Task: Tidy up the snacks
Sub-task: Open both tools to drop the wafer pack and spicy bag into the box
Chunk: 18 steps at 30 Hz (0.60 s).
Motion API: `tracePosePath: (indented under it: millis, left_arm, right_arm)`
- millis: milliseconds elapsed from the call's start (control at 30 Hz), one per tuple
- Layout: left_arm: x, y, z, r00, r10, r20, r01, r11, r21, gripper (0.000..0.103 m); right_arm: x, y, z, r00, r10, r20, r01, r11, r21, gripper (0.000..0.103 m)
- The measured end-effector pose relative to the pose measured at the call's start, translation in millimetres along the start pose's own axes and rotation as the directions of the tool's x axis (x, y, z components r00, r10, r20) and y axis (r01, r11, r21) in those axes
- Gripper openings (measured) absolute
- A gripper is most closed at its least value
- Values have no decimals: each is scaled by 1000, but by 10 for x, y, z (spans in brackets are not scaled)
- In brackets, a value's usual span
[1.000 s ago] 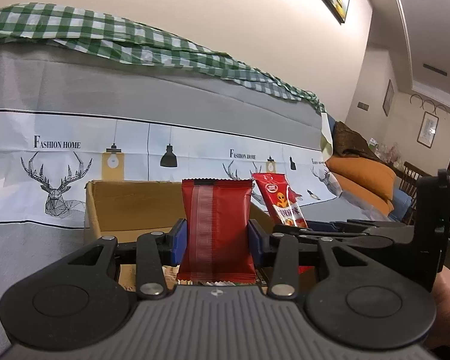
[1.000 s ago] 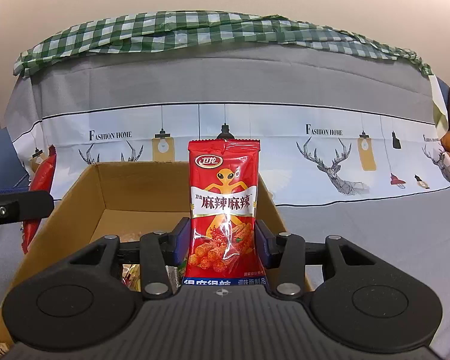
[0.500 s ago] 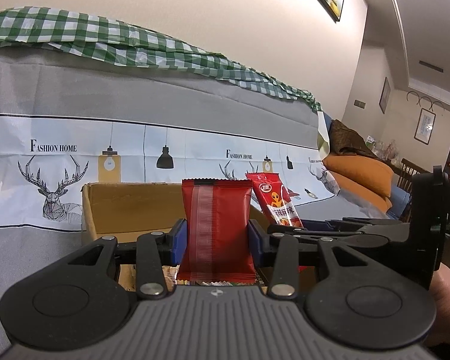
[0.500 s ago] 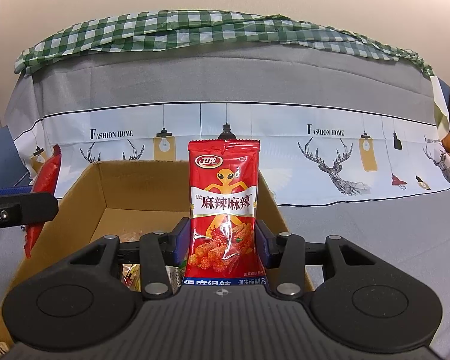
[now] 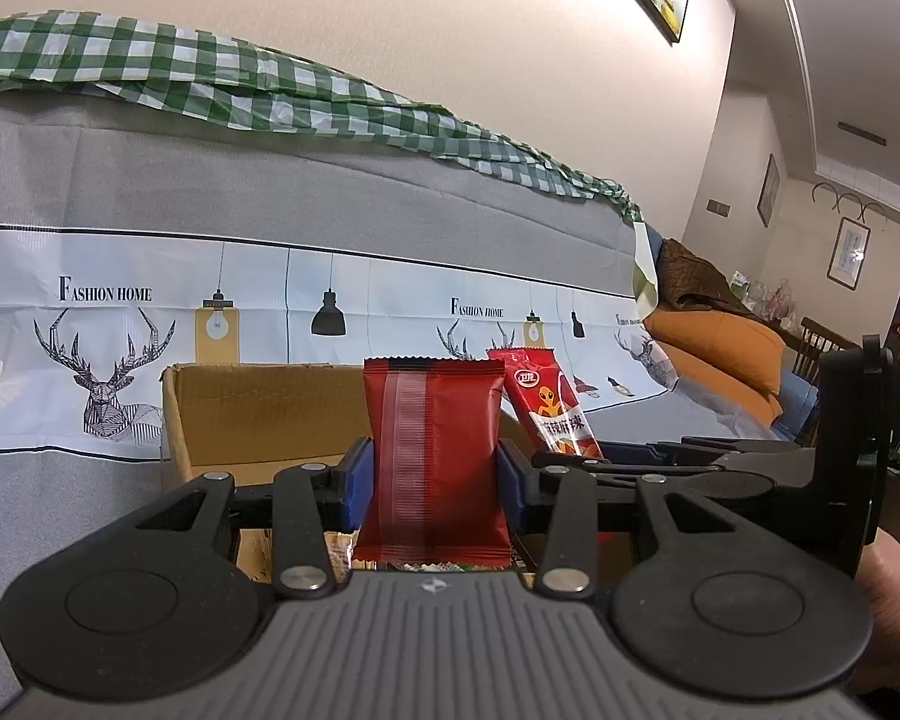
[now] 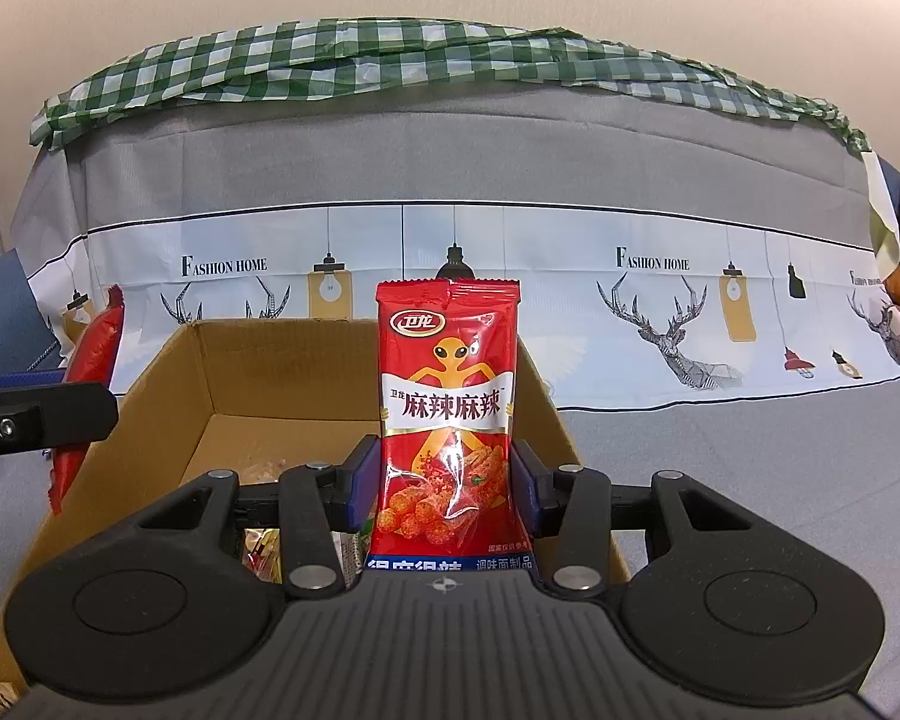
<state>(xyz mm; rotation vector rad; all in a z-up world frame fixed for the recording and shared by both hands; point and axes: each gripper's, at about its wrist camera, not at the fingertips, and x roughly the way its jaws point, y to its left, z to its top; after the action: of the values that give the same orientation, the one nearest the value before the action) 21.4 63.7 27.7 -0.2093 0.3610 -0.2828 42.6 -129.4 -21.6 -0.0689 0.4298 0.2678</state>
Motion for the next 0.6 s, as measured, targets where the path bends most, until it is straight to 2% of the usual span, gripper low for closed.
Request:
tracePosePath:
  millis: [333, 400, 433, 500, 600]
  left_arm:
    - [4, 34, 9, 1000, 5, -1, -5, 1000, -17, 48]
    - [6, 32, 7, 1000, 13, -2, -13, 1000, -19, 56]
    - [5, 37, 12, 1000, 15, 1, -15, 1000, -21, 57]
    - [0, 53, 18, 1000, 19, 3, -19, 999, -29, 60]
    - [-1, 78, 20, 1000, 22, -3, -22, 999, -39, 60]
  right_arm:
    - [1, -2, 11, 1000, 4, 2, -4, 1000, -1, 46]
    - [11, 6, 9, 1000, 5, -4, -5, 1000, -2, 47]
    - [15, 9, 9, 1000, 4, -7, -4, 1000, -4, 49]
    - [18, 15, 12, 1000, -4, -6, 4, 1000, -8, 62]
    - [23, 13, 18, 1000, -6, -9, 6, 1000, 2, 65]
